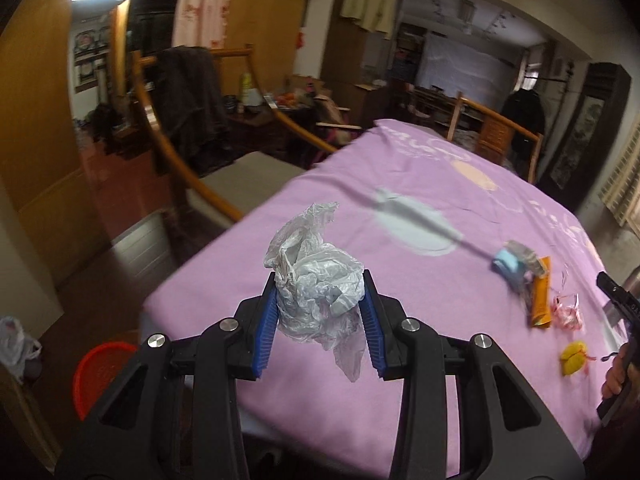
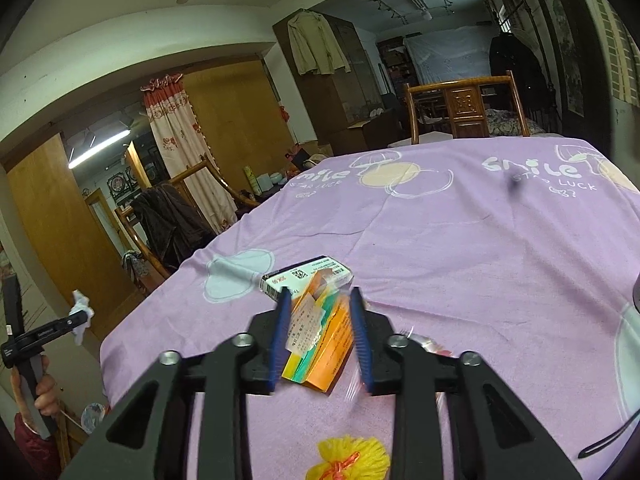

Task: Collect trash
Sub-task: 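Grasp the clear red-printed snack wrapper with the right gripper while the left lifts the tissue, then carry the tissue over the wastebasket and open the left gripper while the right holds the wrapper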

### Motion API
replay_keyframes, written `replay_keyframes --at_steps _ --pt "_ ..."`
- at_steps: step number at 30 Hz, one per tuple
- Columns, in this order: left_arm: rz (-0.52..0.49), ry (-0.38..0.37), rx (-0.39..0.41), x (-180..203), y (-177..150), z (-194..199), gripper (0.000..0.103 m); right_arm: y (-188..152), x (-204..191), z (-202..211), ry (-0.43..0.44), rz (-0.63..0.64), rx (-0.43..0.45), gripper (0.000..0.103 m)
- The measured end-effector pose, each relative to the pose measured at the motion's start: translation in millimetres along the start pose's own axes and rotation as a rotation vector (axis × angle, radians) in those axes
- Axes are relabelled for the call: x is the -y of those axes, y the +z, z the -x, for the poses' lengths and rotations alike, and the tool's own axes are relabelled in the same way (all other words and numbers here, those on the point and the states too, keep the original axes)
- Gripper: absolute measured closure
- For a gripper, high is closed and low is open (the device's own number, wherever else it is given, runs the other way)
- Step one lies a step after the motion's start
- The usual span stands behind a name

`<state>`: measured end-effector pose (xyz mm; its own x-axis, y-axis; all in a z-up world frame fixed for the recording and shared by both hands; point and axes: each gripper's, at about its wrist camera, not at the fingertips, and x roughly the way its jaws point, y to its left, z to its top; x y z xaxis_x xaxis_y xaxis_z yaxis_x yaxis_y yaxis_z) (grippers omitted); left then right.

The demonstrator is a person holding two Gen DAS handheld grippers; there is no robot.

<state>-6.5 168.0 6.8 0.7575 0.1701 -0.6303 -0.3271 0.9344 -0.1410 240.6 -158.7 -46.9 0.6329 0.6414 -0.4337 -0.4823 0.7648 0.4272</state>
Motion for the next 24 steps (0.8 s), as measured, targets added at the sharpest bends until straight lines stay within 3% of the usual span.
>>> replay_keyframes --at_steps 1,3,6,8,9,10,15,18,20,21,24 --pt "0.012 0.025 -0.001 -12.5 -4.2 3.7 0.064 0.4 0.3 -1.4 0.0 0.0 -0.007 0.092" --pt "0.037 0.066 -0.006 -36.8 -13.8 10.3 0.064 1.7 3.2 -3.1 -0.005 -0.009 -0.009 0.094" --pt "0.078 0.096 -0.021 -68.3 -26.5 17.9 0.064 3.3 8.5 1.6 -0.004 -0.028 -0.003 0.091" --pt "0.103 0.11 -0.032 -85.2 -33.9 20.0 0.064 1.1 14.5 2.5 0.004 -0.059 -0.024 0.051" --pt "0.113 0.118 -0.033 -92.2 -36.8 20.8 0.064 -2.7 20.0 3.5 -0.024 -0.081 -0.035 0.016" --pt "0.121 0.123 -0.032 -98.4 -39.1 22.0 0.064 -5.4 20.9 3.7 -0.052 -0.08 -0.038 0.012" --pt "0.164 0.13 -0.025 -121.8 -46.3 24.4 0.064 -21.6 31.4 -28.5 -0.229 -0.035 -0.204 0.012" --pt "0.192 0.13 -0.025 -133.9 -52.1 26.7 0.064 -24.0 38.3 -44.2 -0.225 -0.065 -0.264 0.014" --pt "0.203 0.133 -0.028 -139.9 -56.3 27.1 0.064 -26.3 38.5 -52.3 -0.238 -0.06 -0.299 0.04" --pt "0.208 0.136 -0.03 -142.7 -58.0 27.3 0.064 -26.7 39.4 -52.6 -0.213 -0.075 -0.3 0.069" --pt "0.228 0.143 -0.038 -151.8 -61.7 25.7 0.064 -24.3 34.6 -38.7 -0.201 -0.076 -0.234 0.088"
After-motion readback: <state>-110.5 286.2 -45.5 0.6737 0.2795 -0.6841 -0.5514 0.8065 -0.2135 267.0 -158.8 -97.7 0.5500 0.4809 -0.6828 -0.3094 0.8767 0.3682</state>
